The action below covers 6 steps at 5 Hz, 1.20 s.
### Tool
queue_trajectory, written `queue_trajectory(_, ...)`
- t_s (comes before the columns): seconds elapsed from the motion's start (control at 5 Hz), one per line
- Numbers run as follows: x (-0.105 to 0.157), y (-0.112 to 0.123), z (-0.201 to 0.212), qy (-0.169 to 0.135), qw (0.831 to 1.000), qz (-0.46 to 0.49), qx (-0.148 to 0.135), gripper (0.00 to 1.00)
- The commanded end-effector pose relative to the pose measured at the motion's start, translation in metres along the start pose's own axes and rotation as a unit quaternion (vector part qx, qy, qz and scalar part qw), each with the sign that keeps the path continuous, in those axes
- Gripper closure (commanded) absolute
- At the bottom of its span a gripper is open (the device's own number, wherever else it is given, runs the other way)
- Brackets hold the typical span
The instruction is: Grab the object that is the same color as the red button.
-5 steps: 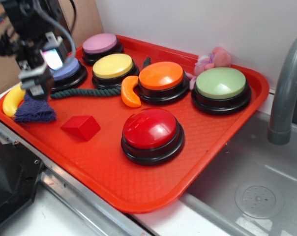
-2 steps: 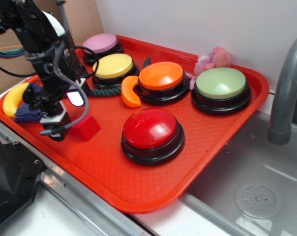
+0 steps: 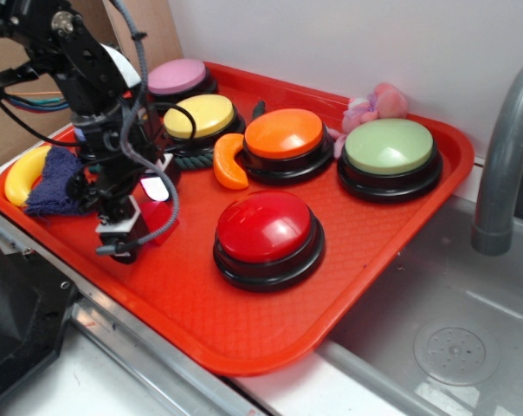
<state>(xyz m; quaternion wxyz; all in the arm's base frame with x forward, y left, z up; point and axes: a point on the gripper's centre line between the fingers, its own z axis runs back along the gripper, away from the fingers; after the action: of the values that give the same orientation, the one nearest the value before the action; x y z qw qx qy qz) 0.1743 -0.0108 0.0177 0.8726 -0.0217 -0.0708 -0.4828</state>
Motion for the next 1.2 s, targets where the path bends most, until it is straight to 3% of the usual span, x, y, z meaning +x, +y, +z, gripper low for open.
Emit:
queue_trajectory(0.0, 0.008, -0.002, 0.002, -0.015, 1.0, -0.011, 0.017, 1.0)
queue_trajectory(0.2, 0.009, -0.002, 0.006, -0.009, 1.0, 0.013, 0.023, 1.0)
queue_trajectory(0.4, 0.013, 0.006, 0.045, -0.025, 0.993, 0.111, 0.035, 1.0)
queue_trajectory(0.6, 0.019, 0.019, 0.073, -0.017, 0.971, 0.238, 0.026, 1.0)
queue_trajectory(0.8, 0.02, 0.027, 0.102, 0.005, 0.934, 0.356, 0.041, 1.0)
queue_trajectory(1.0, 0.021, 0.028, 0.129, 0.029, 0.882, 0.467, 0.059, 1.0)
